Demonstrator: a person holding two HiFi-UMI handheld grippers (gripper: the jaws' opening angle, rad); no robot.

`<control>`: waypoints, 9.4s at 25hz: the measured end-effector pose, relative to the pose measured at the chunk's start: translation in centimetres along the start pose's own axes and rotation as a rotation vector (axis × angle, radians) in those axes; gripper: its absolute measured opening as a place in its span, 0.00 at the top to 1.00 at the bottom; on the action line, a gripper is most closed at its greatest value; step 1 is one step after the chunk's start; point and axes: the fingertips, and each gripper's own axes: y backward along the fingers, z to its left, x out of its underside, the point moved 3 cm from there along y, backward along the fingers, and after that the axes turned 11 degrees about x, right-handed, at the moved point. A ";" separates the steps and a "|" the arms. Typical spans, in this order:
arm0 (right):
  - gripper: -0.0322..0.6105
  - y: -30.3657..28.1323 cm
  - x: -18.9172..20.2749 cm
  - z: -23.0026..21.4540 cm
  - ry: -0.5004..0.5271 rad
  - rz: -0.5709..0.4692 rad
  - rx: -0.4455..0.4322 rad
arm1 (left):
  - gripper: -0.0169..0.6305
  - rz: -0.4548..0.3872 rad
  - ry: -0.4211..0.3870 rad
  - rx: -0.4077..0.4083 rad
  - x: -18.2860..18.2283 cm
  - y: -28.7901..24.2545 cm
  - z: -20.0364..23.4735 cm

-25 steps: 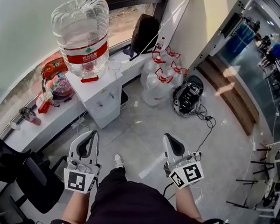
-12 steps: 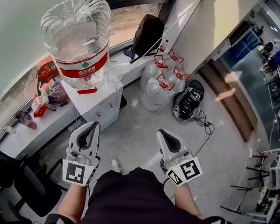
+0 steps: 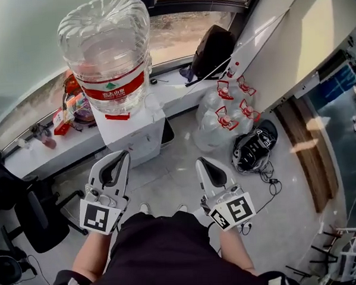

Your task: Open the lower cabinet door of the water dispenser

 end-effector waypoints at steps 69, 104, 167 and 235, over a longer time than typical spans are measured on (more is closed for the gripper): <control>0.94 -21.8 44.0 -5.7 0.188 -0.094 -0.282 | 0.96 0.035 -0.097 -0.225 48.3 3.0 3.4; 0.87 -26.0 61.6 -8.4 0.201 -0.042 -0.388 | 0.96 0.020 -0.139 -0.313 62.1 9.4 2.3; 0.60 -30.8 65.9 -9.8 0.272 0.068 -0.461 | 0.96 0.011 -0.099 -0.329 64.6 10.7 5.2; 0.94 -23.2 67.7 -7.4 0.266 0.144 -0.672 | 0.96 0.038 -0.108 -0.372 64.3 11.7 2.6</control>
